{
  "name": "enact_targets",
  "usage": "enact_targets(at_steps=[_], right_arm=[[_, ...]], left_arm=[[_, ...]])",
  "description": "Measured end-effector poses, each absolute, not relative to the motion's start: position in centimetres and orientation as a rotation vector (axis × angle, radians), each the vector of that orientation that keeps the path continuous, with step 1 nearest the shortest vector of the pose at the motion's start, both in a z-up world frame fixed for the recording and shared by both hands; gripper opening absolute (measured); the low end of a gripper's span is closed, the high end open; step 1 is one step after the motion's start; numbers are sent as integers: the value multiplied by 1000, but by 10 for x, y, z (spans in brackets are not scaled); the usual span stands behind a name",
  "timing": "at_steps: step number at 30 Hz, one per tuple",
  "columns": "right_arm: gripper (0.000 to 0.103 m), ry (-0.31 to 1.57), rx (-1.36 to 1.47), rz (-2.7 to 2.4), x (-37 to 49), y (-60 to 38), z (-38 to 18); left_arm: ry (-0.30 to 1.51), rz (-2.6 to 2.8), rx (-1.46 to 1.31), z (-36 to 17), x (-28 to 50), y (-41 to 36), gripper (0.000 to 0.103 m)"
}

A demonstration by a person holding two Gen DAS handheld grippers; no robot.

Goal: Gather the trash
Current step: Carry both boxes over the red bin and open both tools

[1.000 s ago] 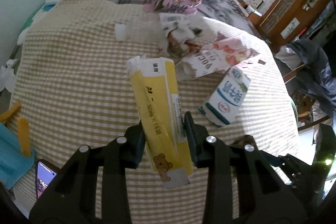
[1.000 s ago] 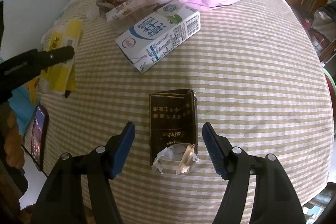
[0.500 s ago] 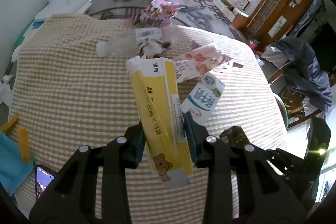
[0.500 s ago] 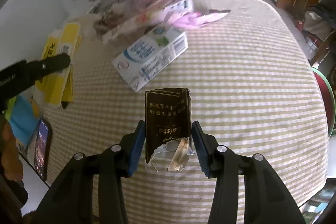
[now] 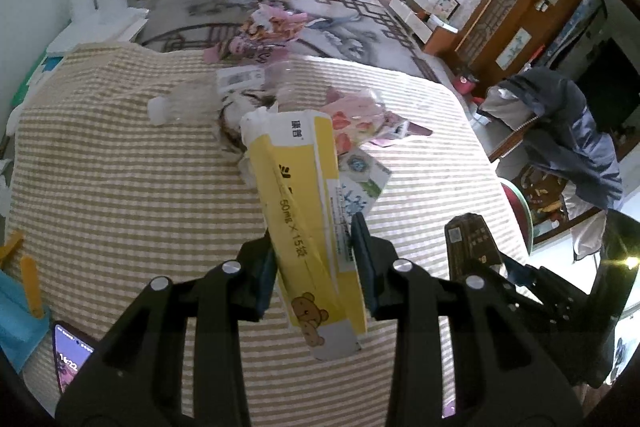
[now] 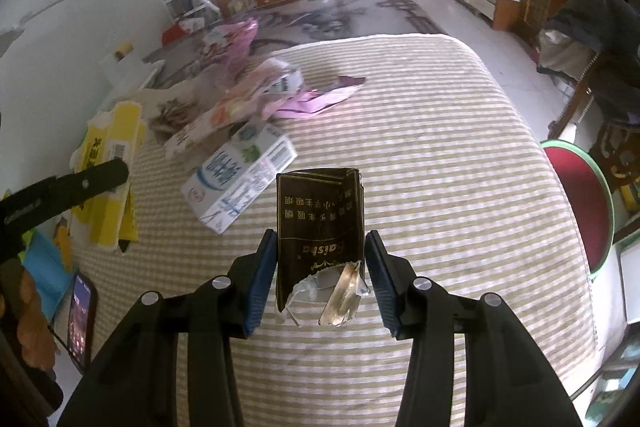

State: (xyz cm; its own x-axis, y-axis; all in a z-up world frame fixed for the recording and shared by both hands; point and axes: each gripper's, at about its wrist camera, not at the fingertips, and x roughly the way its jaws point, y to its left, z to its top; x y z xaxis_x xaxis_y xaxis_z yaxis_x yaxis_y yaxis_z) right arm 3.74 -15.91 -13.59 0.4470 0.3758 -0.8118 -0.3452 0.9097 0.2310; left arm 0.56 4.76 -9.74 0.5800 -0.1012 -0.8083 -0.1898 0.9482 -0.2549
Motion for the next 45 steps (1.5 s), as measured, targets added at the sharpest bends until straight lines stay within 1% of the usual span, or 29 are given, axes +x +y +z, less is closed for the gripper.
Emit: enact_targets(at_steps=[15, 27, 45], right_arm=[[44, 1002, 78, 430, 66, -210, -131], [44, 1002, 130, 407, 95, -271, -131], [45, 989, 222, 321, 114, -370, -133]], left_arm=[[962, 46, -323, -94, 39, 5, 33], [966, 5, -286, -88, 73, -60, 33], [989, -87, -207, -86, 110, -157, 33]])
